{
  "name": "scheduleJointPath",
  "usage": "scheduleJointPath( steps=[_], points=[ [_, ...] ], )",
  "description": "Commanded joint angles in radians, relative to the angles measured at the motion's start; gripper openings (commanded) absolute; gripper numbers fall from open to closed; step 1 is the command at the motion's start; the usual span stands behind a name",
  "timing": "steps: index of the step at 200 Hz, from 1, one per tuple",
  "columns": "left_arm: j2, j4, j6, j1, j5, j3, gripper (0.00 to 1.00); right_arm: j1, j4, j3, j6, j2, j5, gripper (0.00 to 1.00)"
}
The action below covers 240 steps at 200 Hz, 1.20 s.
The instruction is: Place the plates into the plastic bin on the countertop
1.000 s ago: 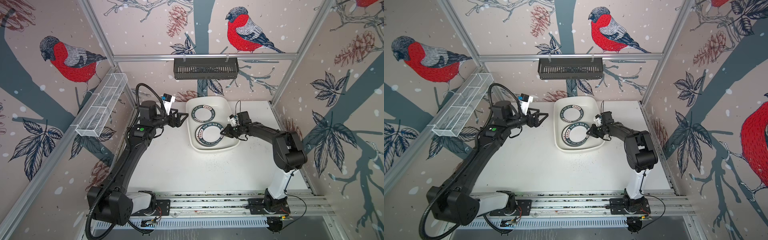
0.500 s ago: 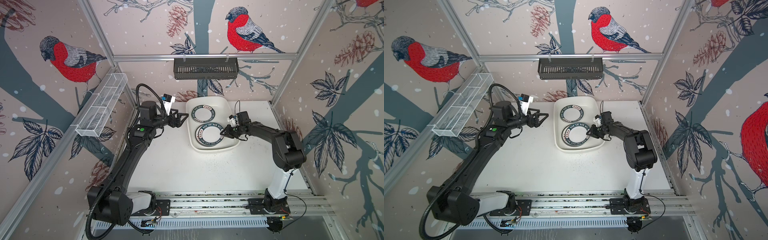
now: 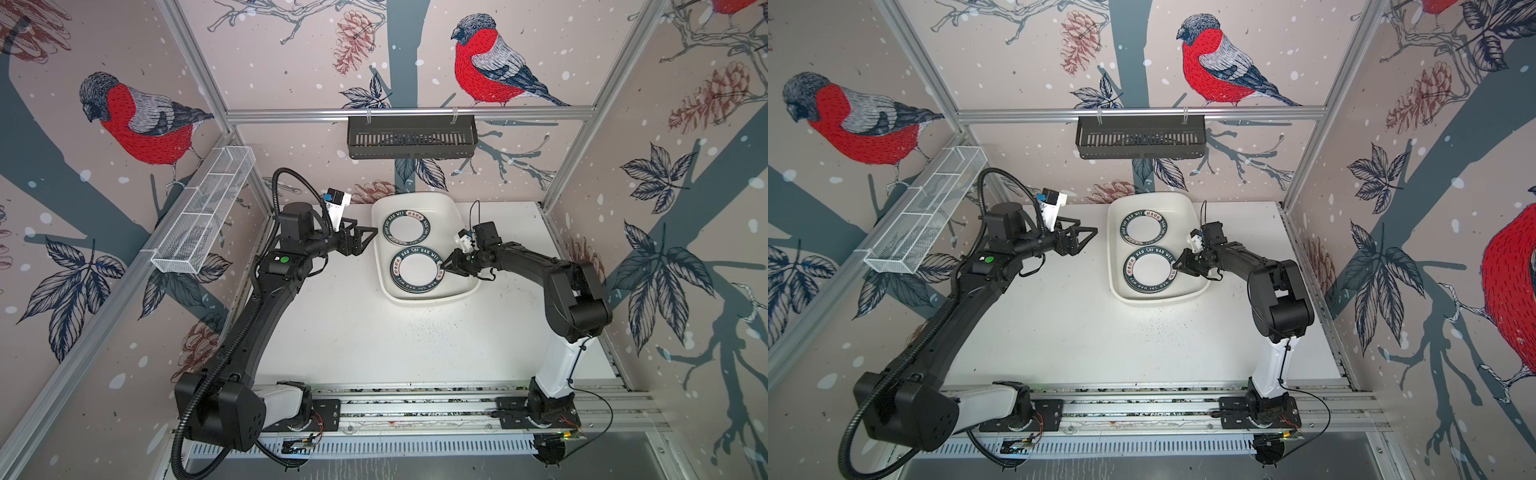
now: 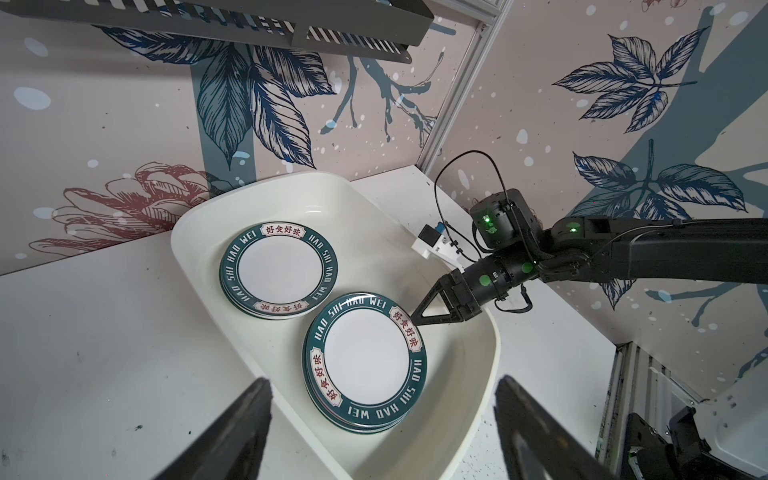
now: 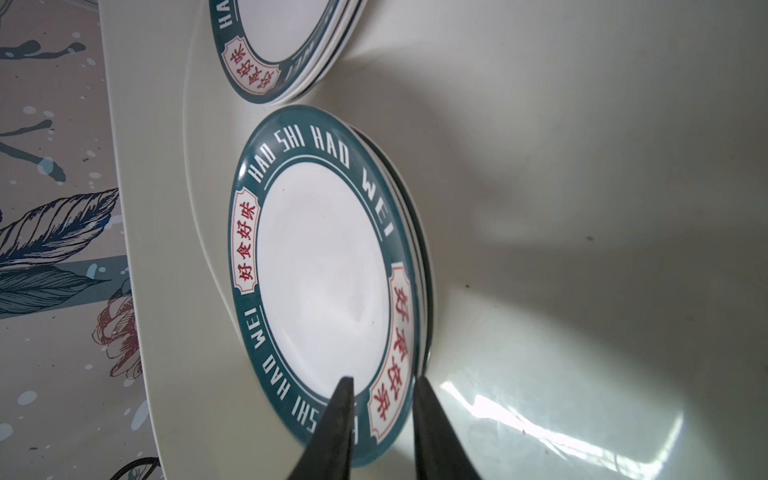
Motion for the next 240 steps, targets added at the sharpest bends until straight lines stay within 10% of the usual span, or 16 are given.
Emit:
scheduleJointPath(
  steps=[1, 103, 240],
  points=[
    [-0.006, 0.032, 0.003, 0.001, 0.015, 0.003, 0.83, -0.001, -0.019, 0.006, -0.021, 0.002, 0.016, 0.27],
    [-0.010, 0.024, 0.012, 0.001, -0.030, 0.002, 0.85, -0.007, -0.006, 0.025, -0.022, -0.069, 0.071, 0.28],
    [-0.036, 0.134, -0.031, 0.003, -0.588, -0.106, 0.98, -0.113, 0.368, -0.218, 0.040, -0.487, 0.202, 0.64]
  ],
)
